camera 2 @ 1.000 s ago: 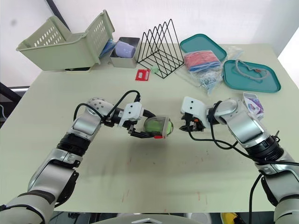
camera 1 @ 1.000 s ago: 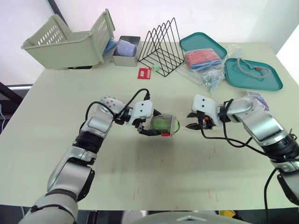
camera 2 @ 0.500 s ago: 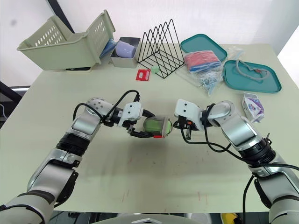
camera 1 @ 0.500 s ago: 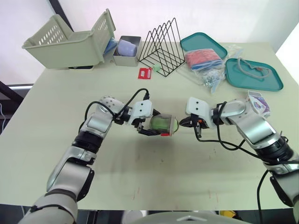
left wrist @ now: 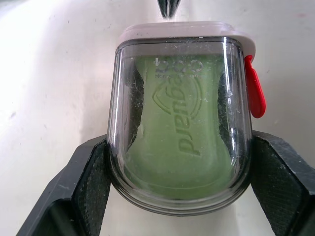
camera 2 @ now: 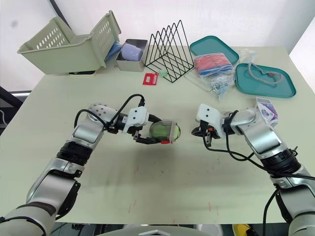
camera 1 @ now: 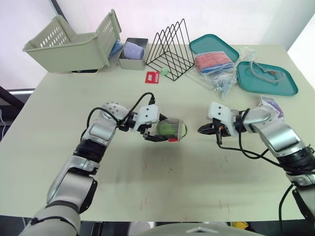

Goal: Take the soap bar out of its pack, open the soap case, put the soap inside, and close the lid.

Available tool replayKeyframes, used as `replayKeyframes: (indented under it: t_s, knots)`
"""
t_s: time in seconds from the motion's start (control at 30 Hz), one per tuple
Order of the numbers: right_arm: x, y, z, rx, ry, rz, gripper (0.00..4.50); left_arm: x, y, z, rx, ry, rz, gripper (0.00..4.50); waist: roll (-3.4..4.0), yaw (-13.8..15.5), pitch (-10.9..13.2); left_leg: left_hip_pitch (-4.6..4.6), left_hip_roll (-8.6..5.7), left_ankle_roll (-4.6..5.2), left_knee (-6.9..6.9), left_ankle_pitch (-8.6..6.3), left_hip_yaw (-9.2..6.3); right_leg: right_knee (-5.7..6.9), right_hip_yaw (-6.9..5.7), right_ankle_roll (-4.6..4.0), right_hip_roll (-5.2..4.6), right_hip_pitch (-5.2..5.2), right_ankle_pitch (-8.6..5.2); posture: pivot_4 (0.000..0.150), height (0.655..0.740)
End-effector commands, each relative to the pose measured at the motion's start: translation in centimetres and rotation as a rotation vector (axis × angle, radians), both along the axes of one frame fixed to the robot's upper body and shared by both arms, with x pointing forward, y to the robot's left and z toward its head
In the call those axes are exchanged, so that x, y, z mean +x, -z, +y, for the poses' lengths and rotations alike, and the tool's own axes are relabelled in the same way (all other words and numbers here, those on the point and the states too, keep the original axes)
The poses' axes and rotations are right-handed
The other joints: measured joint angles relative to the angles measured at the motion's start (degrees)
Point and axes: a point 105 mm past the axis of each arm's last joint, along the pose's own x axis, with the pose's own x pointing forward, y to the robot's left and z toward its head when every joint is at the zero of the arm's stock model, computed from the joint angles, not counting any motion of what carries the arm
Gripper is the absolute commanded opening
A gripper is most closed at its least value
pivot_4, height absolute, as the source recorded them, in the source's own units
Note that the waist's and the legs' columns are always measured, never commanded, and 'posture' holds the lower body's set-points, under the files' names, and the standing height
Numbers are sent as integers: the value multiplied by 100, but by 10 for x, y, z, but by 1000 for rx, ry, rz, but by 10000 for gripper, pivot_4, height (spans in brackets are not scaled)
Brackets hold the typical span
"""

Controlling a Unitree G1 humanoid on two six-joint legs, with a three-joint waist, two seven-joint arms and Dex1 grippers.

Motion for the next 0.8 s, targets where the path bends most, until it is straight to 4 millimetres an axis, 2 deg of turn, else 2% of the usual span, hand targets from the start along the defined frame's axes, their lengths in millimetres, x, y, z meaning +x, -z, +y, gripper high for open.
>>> replayKeyframes:
  t_s: [0.03, 0.13, 0.17, 0.2, 0.23, 0.33, 0.4, 0.43, 0.5, 0.63, 0.8]
  knots:
    - [2, -12, -8, 82, 45, 1, 304, 0, -17, -1, -47, 11, -63, 34543, 0, 0, 0, 0, 0, 0, 0, 0, 0, 0, 0, 0, 0, 0, 0, 1500, 7400]
    - [-6, -10, -10, 164, 90, 136, 8765, 0, -18, -2, -54, 8, -77, 34543, 0, 1, 0, 0, 0, 0, 0, 0, 0, 0, 0, 0, 0, 0, 0, 1500, 7400]
    - [-9, -10, -11, 188, 105, 179, 9298, 0, -18, -2, -55, 8, -79, 34543, 0, 2, 0, 0, 0, 0, 0, 0, 0, 0, 0, 0, 0, 0, 0, 1500, 7400]
    - [-12, -7, -13, 226, 148, 254, 17068, -1, -19, -2, -56, 9, -80, 34543, 0, 2, 0, 0, 0, 0, 0, 0, 0, 0, 1, 0, 0, 0, 0, 1500, 7400]
    - [-15, -3, -16, 255, 190, 326, 17195, -1, -19, -2, -57, 10, -82, 34543, 0, 2, 0, 0, 0, 0, 0, 0, -1, 1, 0, 0, 0, 0, 0, 1500, 7400]
    - [-26, 1, -16, 316, 245, 481, 31163, -2, -20, -3, -63, 12, -84, 34543, 0, 3, 0, -1, 0, 0, 0, 0, -1, 1, 1, 0, 0, 1, 0, 1500, 7400]
    - [-30, -5, -10, 433, 284, 625, 41713, -2, -21, -4, -68, 15, -88, 34543, 0, 1, 0, 0, 0, 0, 0, 0, 0, 1, 1, 0, 0, 1, 0, 1500, 7400]
    - [-34, -7, -8, 473, 289, 687, 44307, -3, -21, -5, -69, 17, -89, 34543, 0, -13, 0, 0, 0, 0, 0, 0, -1, 2, 1, 0, 1, 1, 0, 1500, 7400]
    - [-40, -10, -5, 521, 286, 777, 44307, -3, -21, -5, -71, 19, -90, 34543, 0, -8, 0, 1, 0, 0, -2, 0, -2, 3, 2, 0, 2, 0, 0, 1500, 7400]
    - [-41, -12, -4, 625, 299, 886, 44307, -4, -22, -7, -75, 25, -95, 34543, 0, 5, 0, -1, -1, 0, -3, 0, -1, 0, 1, 0, 0, 1, 0, 1500, 7400]
    - [-34, -12, 0, 686, 339, 883, 44307, -4, -25, -10, -86, 34, -103, 34543, 0, -10, 0, -1, -1, 0, -3, 0, -2, 2, 1, 0, 1, 1, 0, 1500, 7400]
